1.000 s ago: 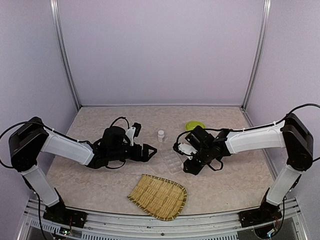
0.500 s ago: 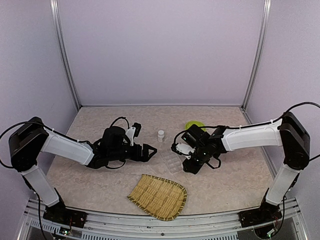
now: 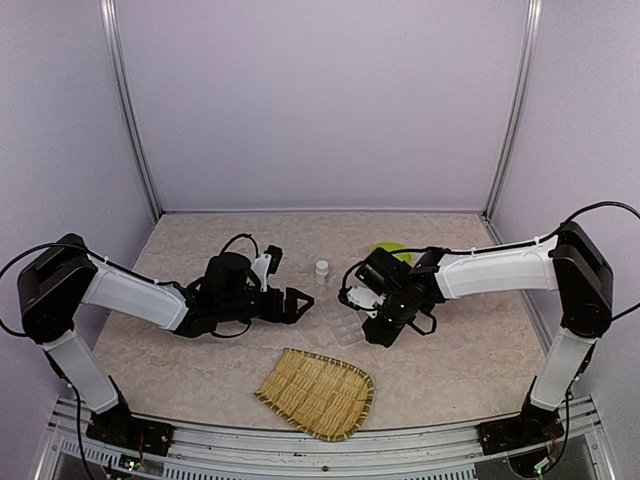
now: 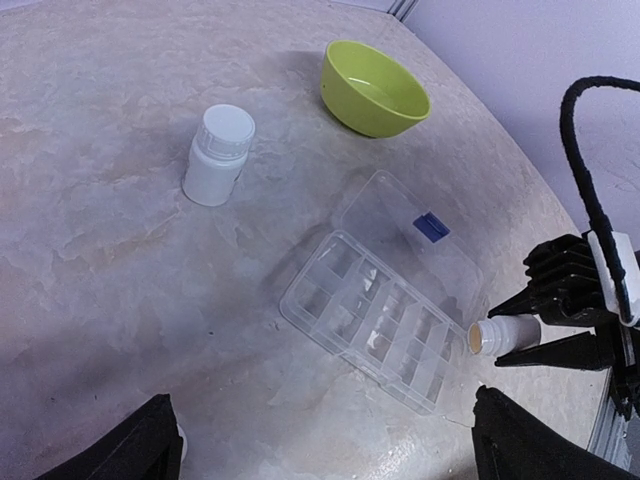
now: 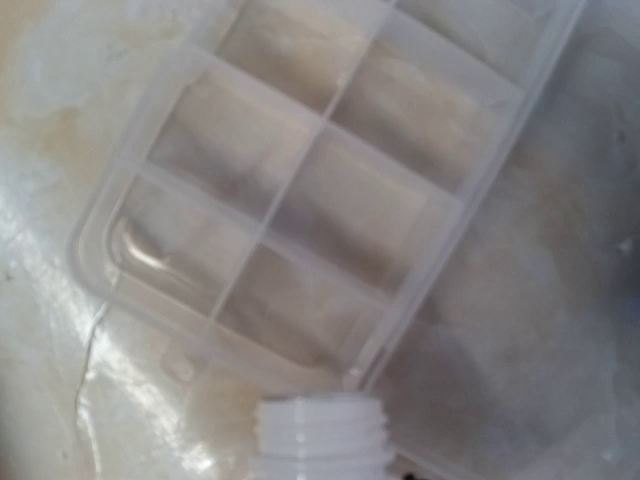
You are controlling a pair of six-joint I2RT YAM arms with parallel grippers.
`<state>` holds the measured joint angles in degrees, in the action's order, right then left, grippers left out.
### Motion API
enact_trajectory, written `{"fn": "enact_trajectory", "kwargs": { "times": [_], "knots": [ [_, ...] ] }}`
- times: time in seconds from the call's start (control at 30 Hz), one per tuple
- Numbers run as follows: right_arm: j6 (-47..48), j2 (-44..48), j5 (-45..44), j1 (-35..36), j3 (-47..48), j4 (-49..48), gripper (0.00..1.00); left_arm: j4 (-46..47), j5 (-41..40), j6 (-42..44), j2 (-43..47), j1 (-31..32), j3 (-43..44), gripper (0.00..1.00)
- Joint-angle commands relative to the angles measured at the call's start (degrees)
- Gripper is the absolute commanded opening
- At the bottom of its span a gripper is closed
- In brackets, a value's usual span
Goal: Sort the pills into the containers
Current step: Pour the pill into the compartment of the pill container.
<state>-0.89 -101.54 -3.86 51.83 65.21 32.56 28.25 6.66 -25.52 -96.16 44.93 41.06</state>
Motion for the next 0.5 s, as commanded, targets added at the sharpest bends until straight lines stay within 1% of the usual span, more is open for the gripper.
{"fn": "enact_trajectory", "kwargs": {
  "times": [0.0, 0.47],
  "knots": [
    [0.7, -2.2, -1.8, 1.3, 1.9, 3.2, 0.29, 1.0, 0.4, 0.0, 0.7, -0.5, -0.5, 0.99],
    [2.2, -4.7, -6.5, 3.4, 7.2, 8.1, 0.29, 1.0, 0.2, -0.1, 1.2, -0.5, -0.8, 0.99]
  ]
}}
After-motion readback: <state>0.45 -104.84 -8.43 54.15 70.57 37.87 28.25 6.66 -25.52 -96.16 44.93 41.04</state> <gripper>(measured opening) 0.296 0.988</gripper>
